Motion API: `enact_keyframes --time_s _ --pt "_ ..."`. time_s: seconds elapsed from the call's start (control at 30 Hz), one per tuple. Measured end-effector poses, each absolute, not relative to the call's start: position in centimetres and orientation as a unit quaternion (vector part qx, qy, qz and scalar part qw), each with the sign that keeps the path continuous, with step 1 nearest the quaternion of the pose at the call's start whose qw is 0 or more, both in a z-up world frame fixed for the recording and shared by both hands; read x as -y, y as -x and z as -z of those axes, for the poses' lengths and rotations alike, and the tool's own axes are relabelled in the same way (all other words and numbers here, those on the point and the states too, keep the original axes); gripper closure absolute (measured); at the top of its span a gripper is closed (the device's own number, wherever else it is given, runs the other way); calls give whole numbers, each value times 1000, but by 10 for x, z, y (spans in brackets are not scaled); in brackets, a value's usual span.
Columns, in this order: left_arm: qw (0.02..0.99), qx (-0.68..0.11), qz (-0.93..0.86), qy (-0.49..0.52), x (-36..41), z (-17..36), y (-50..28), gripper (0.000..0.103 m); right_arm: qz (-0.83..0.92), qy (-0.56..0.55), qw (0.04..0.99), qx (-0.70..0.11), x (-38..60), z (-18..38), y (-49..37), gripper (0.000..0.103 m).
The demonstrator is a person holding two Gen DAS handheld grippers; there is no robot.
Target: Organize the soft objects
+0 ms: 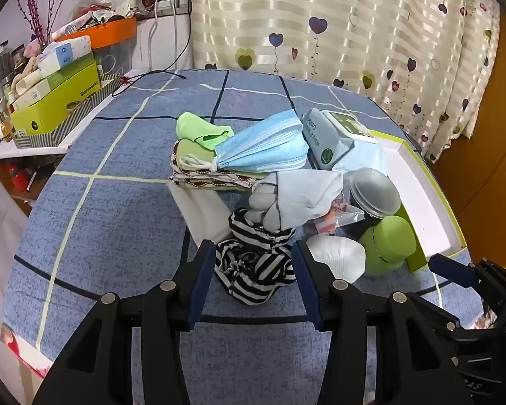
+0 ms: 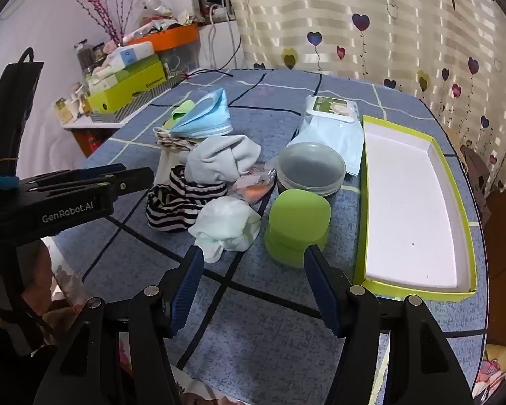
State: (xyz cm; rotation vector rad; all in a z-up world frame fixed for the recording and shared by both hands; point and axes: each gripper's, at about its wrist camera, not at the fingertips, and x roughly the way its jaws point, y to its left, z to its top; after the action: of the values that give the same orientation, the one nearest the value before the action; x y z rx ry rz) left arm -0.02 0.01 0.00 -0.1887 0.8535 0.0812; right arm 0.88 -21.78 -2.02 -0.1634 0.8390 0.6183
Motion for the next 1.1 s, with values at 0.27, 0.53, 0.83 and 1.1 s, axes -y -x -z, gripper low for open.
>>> enact_keyframes --time_s 0.27,0.53,0.83,1.1 --pt "906 -413 -41 85 2 2 2 55 -298 75 862 -403 215 17 -9 41" --pt "906 -414 -40 79 2 -1 3 55 -301 74 863 -399 210 11 -8 41" --pt "904 -419 -33 77 8 -1 2 55 -309 78 862 -394 211 13 -7 41" --pt "903 -421 -35 79 6 1 3 55 -323 75 859 -391 210 15 -6 41"
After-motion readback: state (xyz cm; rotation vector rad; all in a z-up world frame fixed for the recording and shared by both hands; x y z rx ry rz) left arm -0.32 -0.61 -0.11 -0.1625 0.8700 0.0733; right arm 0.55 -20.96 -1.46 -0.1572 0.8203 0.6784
